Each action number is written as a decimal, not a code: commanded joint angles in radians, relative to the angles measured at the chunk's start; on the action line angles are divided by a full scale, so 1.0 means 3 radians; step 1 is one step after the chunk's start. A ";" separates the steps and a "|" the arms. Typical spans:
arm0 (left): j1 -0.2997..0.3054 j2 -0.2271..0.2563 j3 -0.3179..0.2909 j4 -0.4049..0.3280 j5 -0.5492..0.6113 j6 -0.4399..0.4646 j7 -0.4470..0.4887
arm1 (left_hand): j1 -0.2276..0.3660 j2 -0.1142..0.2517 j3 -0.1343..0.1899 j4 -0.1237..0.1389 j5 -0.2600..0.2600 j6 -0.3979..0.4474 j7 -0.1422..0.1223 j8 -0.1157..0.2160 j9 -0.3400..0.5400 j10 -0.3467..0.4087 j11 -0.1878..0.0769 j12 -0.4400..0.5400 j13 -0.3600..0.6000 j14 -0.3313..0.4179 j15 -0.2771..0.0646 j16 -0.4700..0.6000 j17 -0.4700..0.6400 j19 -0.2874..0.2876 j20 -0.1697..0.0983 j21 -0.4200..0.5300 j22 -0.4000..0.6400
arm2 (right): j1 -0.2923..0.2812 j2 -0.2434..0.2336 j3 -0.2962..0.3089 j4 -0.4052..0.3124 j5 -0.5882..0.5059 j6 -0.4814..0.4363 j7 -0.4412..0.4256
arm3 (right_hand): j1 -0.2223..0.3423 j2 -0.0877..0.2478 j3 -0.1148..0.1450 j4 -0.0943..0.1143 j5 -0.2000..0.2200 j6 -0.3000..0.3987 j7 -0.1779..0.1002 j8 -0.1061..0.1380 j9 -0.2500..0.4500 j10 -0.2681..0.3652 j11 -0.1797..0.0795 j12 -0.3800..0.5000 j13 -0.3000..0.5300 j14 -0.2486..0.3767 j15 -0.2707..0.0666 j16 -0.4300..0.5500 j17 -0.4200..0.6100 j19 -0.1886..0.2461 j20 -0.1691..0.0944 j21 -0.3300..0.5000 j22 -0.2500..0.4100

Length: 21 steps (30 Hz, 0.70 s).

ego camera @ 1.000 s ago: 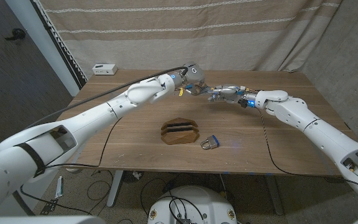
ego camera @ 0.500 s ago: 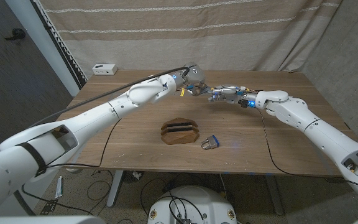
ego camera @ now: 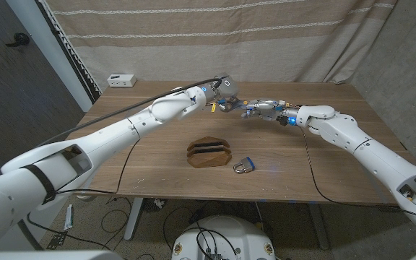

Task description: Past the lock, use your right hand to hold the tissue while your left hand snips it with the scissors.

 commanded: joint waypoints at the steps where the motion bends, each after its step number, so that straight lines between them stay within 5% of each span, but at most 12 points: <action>1: 0.0001 -0.0009 0.0000 0.0032 -0.0034 -0.0001 0.0102 | 0.0225 0.0113 0.0070 -0.0045 -0.0022 0.0322 -0.0019 0.0174 0.0120 -0.0015 0.0002 -0.0014 0.0007 -0.0007 -0.0003 -0.0027 0.0001 0.0008 -0.0526 -0.0044 -0.0003 | -0.0014 -0.0001 0.0011 -0.0003 0.0004 0.0024 -0.0018 | 0.0000 0.0023 0.0056 0.0044 0.0030 0.0138 0.0076 0.0016 0.0007 0.0001 -0.0019 0.0015 0.0013 0.0015 -0.0235 -0.0003 0.0014 -0.0014 -0.0428 0.0030 0.0002; 12: 0.0008 0.0000 -0.0009 0.0060 -0.0090 -0.0018 0.0199 | 0.0336 0.0364 0.0147 0.0006 -0.0190 0.0141 -0.0020 0.0414 0.0476 -0.0079 0.0003 -0.0169 -0.0122 -0.0029 -0.0003 -0.0061 -0.0005 0.0036 -0.0511 -0.0199 -0.0030 | -0.0006 0.0020 0.0012 0.0025 0.0028 0.0008 -0.0010 | -0.0009 0.0023 0.0053 0.0046 0.0029 0.0134 0.0066 0.0017 0.0005 0.0001 -0.0017 0.0007 -0.0001 0.0015 -0.0235 -0.0007 0.0015 -0.0022 -0.0428 0.0055 -0.0001; 21: 0.0054 0.0003 -0.0045 0.0051 -0.0161 0.0032 0.0261 | 0.0318 0.0440 0.0166 0.0055 -0.0233 -0.0137 -0.0051 0.0598 0.0831 -0.0121 0.0002 -0.0328 -0.0257 -0.0040 -0.0004 -0.0084 -0.0008 0.0048 -0.0504 -0.0289 -0.0030 | -0.0011 0.0020 0.0014 0.0021 0.0027 0.0013 -0.0020 | -0.0016 0.0022 0.0052 0.0048 0.0028 0.0132 0.0056 0.0018 0.0004 -0.0003 -0.0018 0.0011 0.0007 0.0014 -0.0236 -0.0010 0.0016 -0.0028 -0.0431 0.0073 -0.0003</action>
